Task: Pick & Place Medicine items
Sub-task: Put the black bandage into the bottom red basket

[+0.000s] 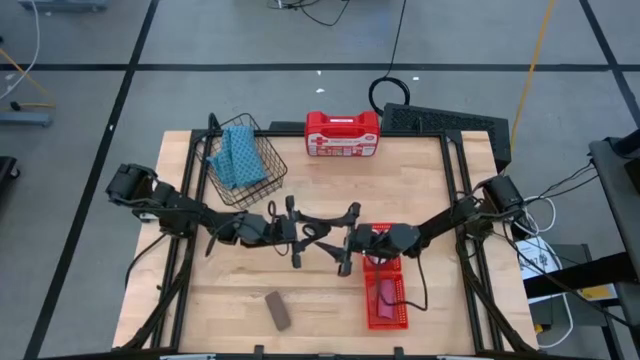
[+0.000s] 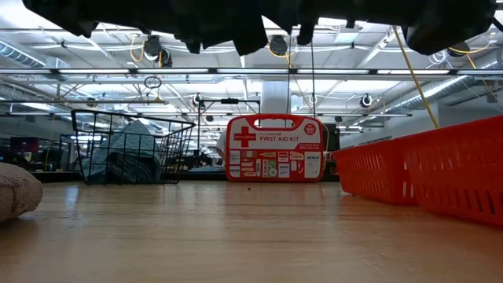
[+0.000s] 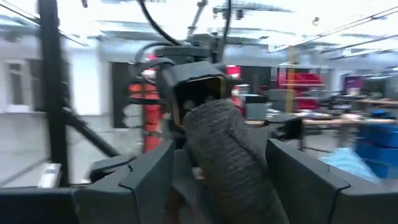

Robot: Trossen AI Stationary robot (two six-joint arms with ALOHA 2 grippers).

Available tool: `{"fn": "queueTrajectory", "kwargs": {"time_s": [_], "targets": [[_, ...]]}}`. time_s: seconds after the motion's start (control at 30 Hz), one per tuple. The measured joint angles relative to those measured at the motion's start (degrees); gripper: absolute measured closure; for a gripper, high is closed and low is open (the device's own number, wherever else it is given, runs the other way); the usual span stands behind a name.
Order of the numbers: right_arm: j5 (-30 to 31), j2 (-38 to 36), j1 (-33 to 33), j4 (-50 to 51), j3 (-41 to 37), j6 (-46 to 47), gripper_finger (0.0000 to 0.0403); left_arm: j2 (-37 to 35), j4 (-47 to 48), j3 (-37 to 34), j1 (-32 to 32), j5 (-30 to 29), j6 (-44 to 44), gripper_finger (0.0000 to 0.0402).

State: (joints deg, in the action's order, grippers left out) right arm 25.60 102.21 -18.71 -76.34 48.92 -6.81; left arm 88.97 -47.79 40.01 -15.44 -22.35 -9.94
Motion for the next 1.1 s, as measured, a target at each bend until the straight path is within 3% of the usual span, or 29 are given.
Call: {"fn": "queueTrajectory", "kwargs": {"time_s": [0.17, 0.73, 0.9, 1.1], "targets": [[5.7, 0.0, 0.3, 4.2, 0.1, -2.9, 0.0182, 0.0, 0.1, 0.0, -0.1, 0.6, 0.1, 0.0244], [5.7, 0.0, 0.7, 5.1, 0.1, -7.4, 0.0222, 0.0, 4.7, 0.0, 0.1, 2.8, 8.0, 0.0221], [5.7, 0.0, 0.7, 5.8, 0.0, -7.4, 0.0266, 0.0, 6.2, 0.0, 0.1, 2.8, 8.1, 0.023], [5.8, -0.5, 0.5, 6.3, -0.1, -7.5, 0.0357, -0.1, 7.5, 0.1, 0.1, 2.8, 16.2, 0.024]]}}
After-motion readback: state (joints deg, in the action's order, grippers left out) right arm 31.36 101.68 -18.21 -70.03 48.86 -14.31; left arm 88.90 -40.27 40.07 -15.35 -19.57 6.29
